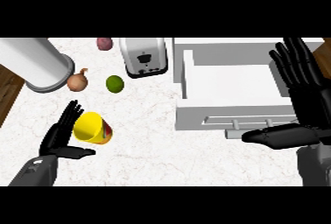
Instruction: Pick up the cup, place it into the drawer and close the drawer
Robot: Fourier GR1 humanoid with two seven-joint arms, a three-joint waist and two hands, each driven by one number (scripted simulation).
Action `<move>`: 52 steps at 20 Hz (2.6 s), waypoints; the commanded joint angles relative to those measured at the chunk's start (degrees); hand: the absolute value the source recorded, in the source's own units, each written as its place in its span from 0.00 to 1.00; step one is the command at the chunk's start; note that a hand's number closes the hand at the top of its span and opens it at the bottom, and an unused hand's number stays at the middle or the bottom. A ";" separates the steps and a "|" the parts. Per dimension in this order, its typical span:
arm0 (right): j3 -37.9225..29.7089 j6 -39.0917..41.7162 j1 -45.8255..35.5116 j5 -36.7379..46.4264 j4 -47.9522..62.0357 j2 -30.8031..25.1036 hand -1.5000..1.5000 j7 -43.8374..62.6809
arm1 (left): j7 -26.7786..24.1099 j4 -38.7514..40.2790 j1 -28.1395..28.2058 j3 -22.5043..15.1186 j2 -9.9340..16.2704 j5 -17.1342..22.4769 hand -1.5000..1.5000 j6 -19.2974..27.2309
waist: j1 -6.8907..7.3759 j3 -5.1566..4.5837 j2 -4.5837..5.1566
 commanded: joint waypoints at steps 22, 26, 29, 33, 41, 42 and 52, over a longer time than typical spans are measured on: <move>-2.54 1.67 -3.37 -1.95 1.28 -2.90 0.00 2.40 | -7.70 7.35 -6.92 -0.25 -2.85 -1.31 0.00 -10.36 | -1.09 -0.21 0.55; -2.81 2.75 -1.96 -2.82 1.64 -2.82 0.00 1.01 | -13.92 4.12 -5.05 -1.48 -5.20 -2.39 1.00 -7.25 | -0.67 -0.13 0.38; -2.95 2.38 -0.94 -2.73 -1.52 -3.52 0.00 3.23 | -20.00 1.86 -1.62 -0.49 -4.38 -2.57 1.00 2.92 | -0.80 -0.17 0.23; -2.99 1.23 -2.53 -1.67 2.14 -2.30 0.00 1.12 | -20.88 0.86 -4.51 0.97 -7.58 -1.94 1.00 10.35 | -0.22 -0.07 0.32; -3.99 2.50 1.68 -3.45 -1.29 -2.91 0.00 1.96 | -21.28 -1.62 -4.83 9.23 -10.28 6.49 1.00 13.66 | -0.05 0.04 -0.19; -3.36 1.68 0.61 -2.04 0.06 -2.36 0.00 1.28 | -21.20 -2.06 -6.11 8.49 -10.08 6.10 1.00 11.04 | 0.23 0.05 -0.12; -3.26 1.82 3.29 -2.23 -4.19 -2.73 0.00 4.00 | -6.56 -15.55 -13.49 2.18 -13.18 4.82 1.00 11.01 | 1.30 0.20 -0.91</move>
